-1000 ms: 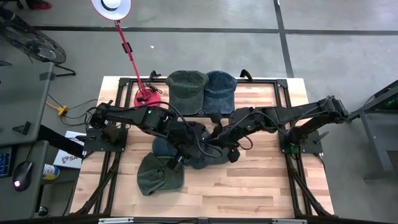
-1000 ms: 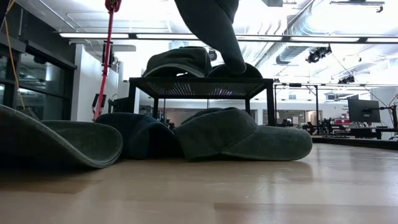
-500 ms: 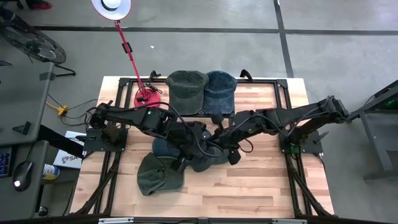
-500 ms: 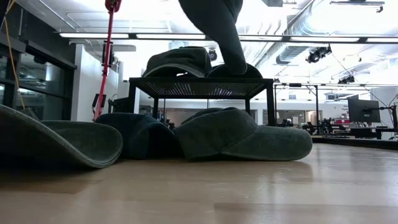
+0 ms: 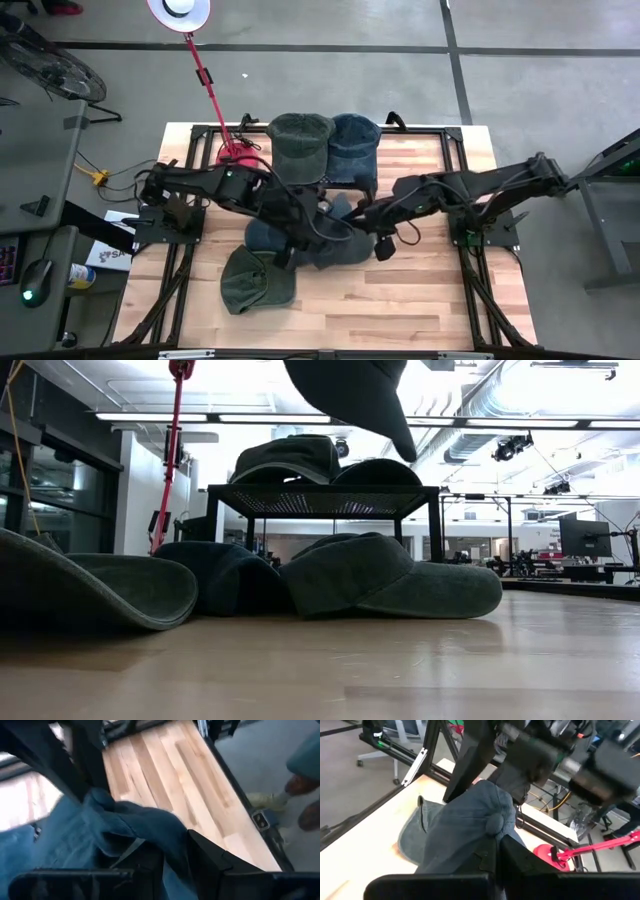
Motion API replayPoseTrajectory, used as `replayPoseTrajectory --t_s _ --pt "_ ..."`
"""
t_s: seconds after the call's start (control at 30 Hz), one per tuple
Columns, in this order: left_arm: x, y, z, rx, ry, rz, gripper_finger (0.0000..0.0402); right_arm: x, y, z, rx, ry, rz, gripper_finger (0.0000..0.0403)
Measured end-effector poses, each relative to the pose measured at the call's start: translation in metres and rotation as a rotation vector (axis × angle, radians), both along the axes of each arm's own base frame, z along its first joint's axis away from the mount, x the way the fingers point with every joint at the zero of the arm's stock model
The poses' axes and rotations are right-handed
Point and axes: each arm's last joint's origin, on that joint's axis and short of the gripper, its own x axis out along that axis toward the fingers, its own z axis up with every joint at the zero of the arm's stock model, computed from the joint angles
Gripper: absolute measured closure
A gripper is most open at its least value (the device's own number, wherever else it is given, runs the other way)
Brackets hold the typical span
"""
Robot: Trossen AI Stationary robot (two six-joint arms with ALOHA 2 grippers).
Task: Pick & Place hat
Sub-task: Stack the right blue cap on top of the other blue cap on the shelf
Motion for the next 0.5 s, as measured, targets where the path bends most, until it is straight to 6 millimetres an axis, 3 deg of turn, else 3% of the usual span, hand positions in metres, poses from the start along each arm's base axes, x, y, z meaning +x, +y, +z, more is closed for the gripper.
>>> replayPoseTrajectory --t_s 0.23,0.5 --pt "-0.006 0.003 0.018 0.022 -0.073 0.014 0.0307 -0.011 -0.002 0.008 0.006 -0.014 -0.039 0.0403" --pt "-0.016 0.007 0.033 0.059 -0.113 0.041 0.0236 -0.024 -0.005 0.019 0.025 -0.056 -0.096 0.0403"
